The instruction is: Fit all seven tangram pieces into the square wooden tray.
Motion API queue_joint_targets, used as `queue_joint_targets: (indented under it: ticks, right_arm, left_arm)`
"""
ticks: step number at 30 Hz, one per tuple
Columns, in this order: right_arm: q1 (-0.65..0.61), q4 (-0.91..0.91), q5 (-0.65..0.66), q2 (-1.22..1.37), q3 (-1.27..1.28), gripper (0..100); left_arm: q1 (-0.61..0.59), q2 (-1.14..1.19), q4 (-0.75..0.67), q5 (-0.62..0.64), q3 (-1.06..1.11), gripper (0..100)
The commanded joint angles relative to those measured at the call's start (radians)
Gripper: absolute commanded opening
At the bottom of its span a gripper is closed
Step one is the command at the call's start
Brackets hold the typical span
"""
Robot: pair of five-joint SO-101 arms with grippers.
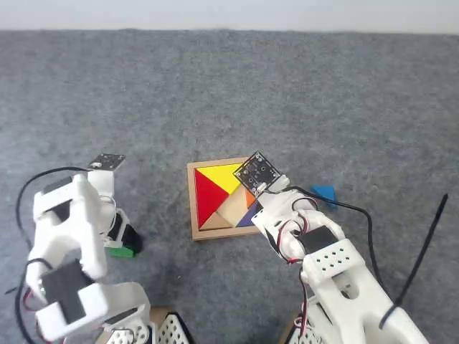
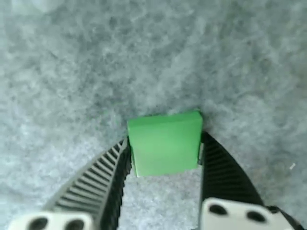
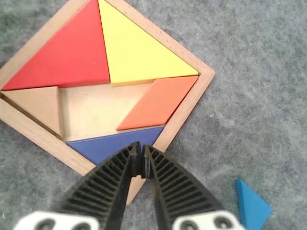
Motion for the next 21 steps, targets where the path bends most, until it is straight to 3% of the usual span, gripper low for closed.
queue_joint_targets:
  ticks: [1, 7, 21]
  right_arm:
    - [0.002, -0.027, -0.002, 0.008, -0.052, 0.9]
    - [0.002, -0.025, -0.002, 0.004, -0.052, 0.9]
    - [0.002, -0.024, -0.002, 0.001, -0.052, 0.9]
  left_arm:
    - [0.014, -0.137, -0.025, -0.014, 0.082, 21]
    - [0.075, -0.301, -0.028, 0.020, 0.220, 18]
    - [0.083, -0.311, -0.061, 0.081, 0.200, 13]
